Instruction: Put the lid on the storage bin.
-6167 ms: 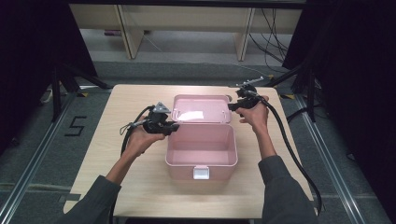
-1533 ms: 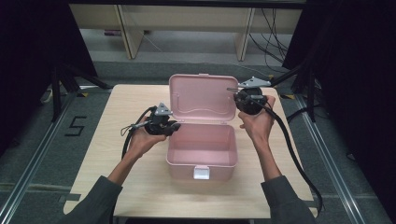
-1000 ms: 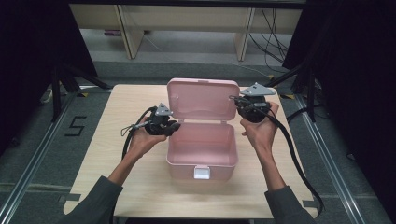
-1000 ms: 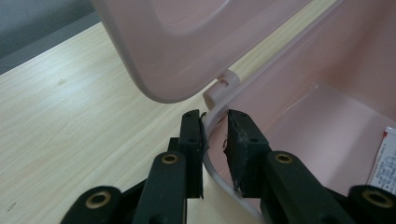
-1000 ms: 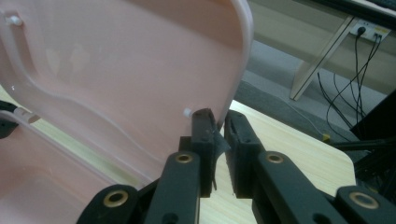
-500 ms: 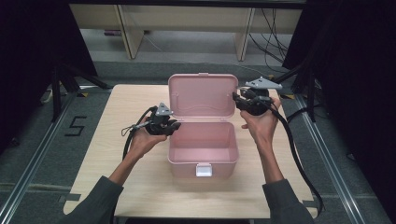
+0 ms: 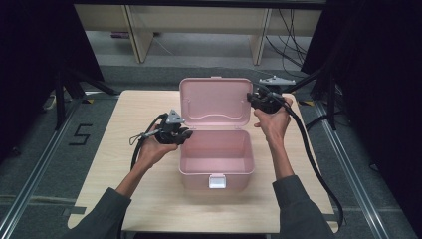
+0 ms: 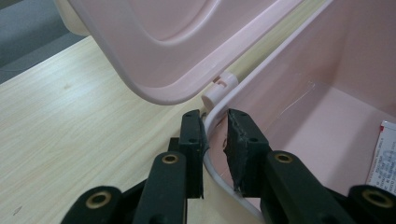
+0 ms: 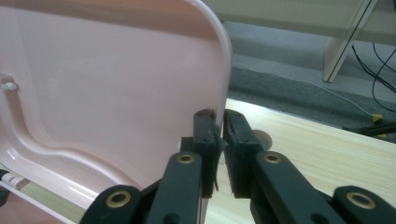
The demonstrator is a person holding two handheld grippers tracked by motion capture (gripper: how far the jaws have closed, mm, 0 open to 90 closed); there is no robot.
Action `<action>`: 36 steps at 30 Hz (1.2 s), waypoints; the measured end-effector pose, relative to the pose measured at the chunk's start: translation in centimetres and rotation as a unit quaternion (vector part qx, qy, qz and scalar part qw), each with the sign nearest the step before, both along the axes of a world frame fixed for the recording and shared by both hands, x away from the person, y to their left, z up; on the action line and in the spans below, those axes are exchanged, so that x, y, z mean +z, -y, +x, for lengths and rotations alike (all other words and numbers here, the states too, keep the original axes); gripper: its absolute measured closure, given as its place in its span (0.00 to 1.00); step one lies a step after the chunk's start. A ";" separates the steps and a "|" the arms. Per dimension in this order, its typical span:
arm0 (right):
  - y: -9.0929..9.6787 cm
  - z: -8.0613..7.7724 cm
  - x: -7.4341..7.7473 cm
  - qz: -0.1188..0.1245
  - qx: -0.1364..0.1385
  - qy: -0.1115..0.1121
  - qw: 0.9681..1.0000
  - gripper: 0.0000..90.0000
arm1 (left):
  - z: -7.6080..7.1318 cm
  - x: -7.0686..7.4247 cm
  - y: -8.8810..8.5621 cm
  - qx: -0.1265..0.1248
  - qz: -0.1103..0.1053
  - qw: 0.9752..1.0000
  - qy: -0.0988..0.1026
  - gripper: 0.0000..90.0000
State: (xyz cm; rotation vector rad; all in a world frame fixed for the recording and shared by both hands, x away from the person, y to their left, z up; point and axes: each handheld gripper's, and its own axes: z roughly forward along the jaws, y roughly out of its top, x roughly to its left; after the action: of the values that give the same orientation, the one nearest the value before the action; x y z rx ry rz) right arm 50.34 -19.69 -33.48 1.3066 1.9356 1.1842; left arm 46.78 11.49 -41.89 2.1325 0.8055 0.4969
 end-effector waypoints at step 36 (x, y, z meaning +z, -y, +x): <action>0.0 -5.5 -0.1 -0.034 0.011 0.066 0.997 0.95 | -0.2 -0.3 0.3 0.021 -0.023 1.000 0.002 0.84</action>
State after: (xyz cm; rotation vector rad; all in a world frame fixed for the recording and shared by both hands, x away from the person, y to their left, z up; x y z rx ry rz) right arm 44.89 -19.64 -33.53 1.1461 1.8828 1.1742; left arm 46.57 11.22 -42.20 2.0754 0.8526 0.4985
